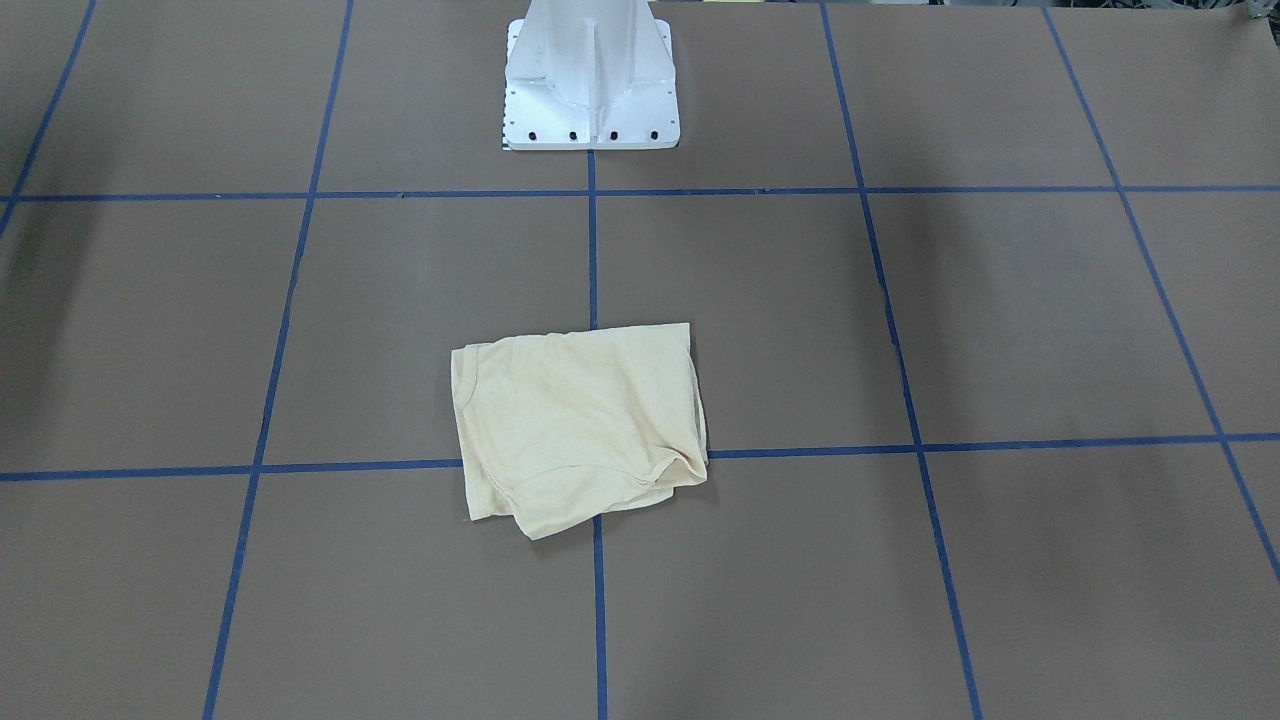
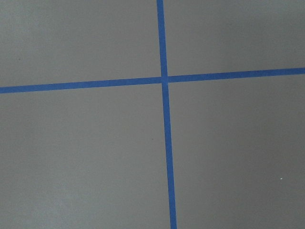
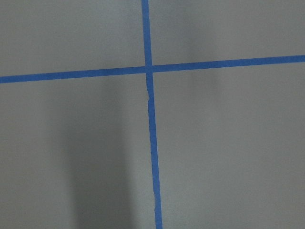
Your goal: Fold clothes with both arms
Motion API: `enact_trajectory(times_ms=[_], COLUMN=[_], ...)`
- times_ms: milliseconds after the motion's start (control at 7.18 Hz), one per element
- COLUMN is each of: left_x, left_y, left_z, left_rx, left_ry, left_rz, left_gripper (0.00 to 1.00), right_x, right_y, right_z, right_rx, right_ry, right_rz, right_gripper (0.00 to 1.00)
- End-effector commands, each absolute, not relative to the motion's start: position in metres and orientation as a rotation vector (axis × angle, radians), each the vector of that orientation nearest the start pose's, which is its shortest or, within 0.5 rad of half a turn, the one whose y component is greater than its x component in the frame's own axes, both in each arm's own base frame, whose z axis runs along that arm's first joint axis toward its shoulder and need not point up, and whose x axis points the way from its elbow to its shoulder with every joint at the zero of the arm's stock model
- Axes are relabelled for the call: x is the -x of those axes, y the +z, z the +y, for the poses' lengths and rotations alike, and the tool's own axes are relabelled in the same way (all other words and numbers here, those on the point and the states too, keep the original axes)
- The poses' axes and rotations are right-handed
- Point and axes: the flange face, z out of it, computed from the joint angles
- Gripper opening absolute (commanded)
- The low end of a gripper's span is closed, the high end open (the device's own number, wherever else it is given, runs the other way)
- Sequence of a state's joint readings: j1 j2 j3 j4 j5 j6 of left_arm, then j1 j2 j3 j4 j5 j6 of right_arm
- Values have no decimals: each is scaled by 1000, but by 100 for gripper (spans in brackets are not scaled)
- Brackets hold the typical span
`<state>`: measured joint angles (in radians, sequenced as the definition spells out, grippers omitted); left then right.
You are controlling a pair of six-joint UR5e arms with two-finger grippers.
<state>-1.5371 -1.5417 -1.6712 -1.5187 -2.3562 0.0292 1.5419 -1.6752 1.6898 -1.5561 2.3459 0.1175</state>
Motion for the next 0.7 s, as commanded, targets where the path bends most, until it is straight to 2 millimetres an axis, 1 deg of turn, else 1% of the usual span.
enact_trajectory(times_ms=[0, 557], left_x=[47, 47], left_y=[627, 630], left_z=[-482, -482], left_rx=[-19, -13], left_ry=[68, 66], left_rz=[786, 786], left_gripper=[99, 99], right_x=[-50, -50], right_y=[648, 647], right_z=[-452, -452], right_rx=[31, 29], right_ry=[74, 73], right_rz=[-775, -775], right_gripper=[100, 100])
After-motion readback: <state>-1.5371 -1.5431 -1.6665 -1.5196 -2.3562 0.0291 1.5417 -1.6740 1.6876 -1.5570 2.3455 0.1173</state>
